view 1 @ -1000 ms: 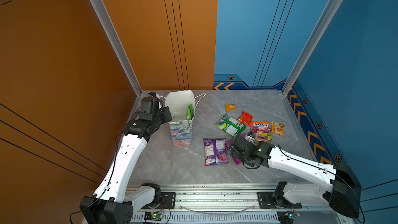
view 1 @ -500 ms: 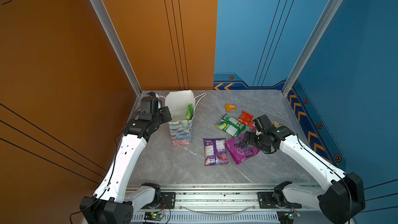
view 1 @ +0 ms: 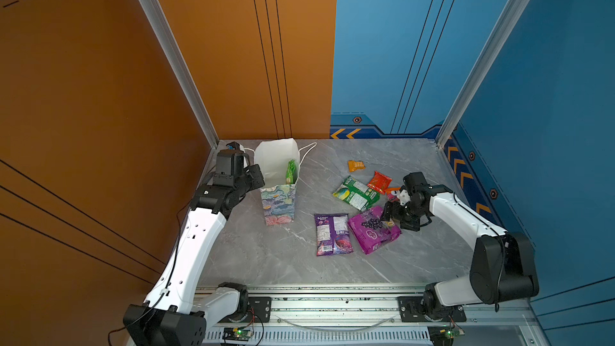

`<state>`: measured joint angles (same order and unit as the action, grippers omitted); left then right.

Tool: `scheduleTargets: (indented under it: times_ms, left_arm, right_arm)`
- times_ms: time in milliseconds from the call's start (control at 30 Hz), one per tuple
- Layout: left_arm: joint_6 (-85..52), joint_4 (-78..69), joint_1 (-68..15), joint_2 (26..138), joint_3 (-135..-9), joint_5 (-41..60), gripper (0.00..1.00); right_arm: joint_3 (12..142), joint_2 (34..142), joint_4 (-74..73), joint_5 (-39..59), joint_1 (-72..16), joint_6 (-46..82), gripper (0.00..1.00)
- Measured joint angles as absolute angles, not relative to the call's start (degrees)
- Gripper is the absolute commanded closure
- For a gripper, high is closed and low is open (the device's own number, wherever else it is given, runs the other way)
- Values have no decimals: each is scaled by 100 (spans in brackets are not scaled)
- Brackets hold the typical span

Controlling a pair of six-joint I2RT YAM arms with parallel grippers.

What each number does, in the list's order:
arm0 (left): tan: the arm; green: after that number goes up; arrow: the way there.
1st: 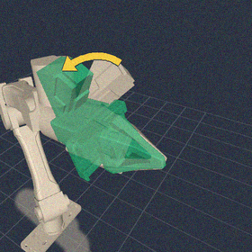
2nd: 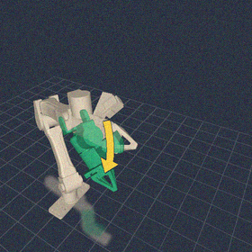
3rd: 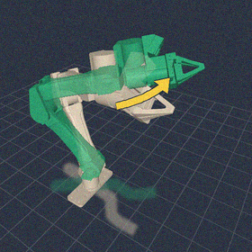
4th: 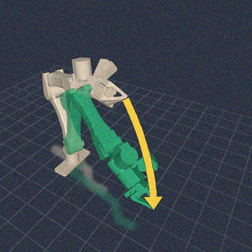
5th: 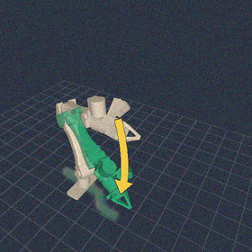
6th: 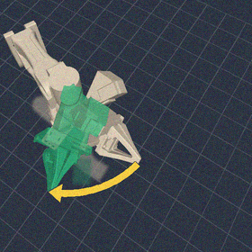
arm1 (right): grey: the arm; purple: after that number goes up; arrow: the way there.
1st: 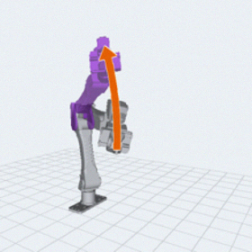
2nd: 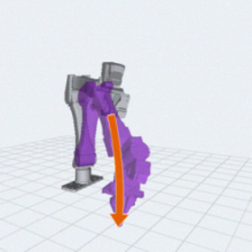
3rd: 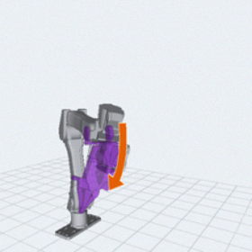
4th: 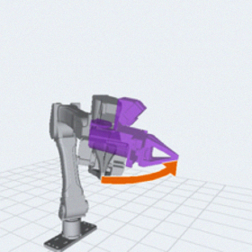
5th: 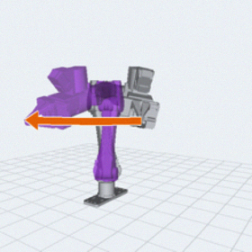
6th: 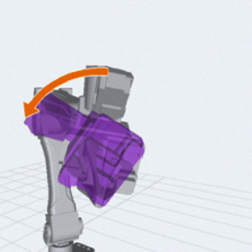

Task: Place the snacks into the paper bag
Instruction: 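Grasp the purple LOT100 grape candy bag with the right gripper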

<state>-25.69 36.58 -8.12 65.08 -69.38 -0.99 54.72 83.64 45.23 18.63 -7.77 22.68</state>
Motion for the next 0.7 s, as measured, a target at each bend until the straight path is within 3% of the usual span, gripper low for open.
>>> scheduleTargets:
  times_ms: [300,567,700]
  left_arm:
    - [-2569,3658,-777,6508,-6938,-73,100]
    - [-2571,3658,-775,6508,-6938,-16,100]
    - [-2571,3658,-755,6508,-6938,-14,100]
  right_arm:
    - [5354,8718,4171,2102,-794,2180,37]
    - [5249,8844,3874,2250,-858,2204,78]
    - [5242,8836,3830,2276,-869,2276,92]
